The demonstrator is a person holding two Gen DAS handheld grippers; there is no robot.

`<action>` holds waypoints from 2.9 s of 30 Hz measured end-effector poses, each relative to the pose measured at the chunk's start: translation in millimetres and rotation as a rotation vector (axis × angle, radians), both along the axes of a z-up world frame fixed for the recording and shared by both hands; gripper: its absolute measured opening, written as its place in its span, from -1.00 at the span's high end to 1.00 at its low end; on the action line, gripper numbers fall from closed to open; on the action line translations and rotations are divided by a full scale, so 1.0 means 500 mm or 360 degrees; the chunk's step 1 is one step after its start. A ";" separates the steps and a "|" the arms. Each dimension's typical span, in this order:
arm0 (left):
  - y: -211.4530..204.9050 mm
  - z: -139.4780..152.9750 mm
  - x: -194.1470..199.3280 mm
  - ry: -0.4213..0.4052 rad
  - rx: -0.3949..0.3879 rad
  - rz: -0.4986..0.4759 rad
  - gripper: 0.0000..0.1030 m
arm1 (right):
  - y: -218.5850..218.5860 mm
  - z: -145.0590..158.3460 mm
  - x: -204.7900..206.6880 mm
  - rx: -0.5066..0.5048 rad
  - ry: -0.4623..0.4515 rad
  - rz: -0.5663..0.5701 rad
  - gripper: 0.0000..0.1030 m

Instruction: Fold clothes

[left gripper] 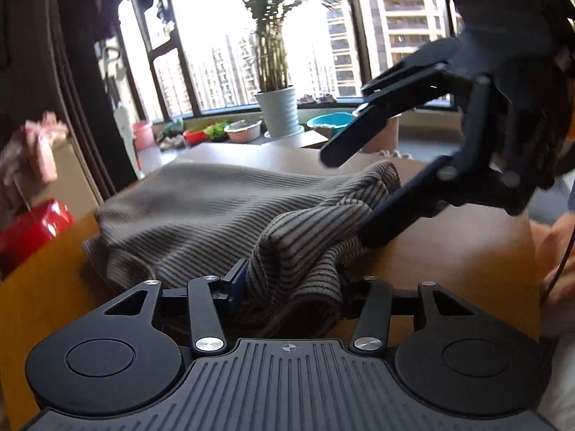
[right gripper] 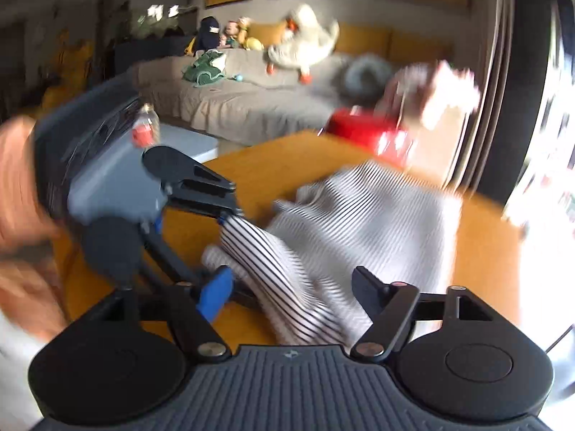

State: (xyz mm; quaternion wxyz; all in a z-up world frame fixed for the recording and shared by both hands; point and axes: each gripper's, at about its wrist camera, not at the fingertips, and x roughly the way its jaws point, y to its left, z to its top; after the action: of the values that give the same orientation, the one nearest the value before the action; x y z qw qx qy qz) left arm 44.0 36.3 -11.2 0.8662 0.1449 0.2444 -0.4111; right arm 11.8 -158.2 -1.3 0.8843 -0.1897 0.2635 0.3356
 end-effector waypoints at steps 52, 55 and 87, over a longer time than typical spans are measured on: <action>0.169 -0.004 0.216 0.0833 -0.0632 0.0423 0.42 | -0.094 0.060 0.250 0.0162 0.0318 -0.0065 0.48; 0.194 0.038 0.181 0.0645 -0.0639 0.0448 -0.27 | -0.109 0.052 0.272 0.0233 0.0330 -0.0114 0.47; 0.080 0.040 0.090 0.0951 -0.0692 0.0081 0.27 | -0.267 0.121 0.076 0.1035 0.0262 -0.0146 0.63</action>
State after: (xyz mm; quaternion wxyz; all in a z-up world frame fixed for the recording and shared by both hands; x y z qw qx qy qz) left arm 88.9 76.3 9.0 0.7771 -0.1752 0.3970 -0.4558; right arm 50.1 -291.6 59.0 0.8884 0.1420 0.2215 0.3762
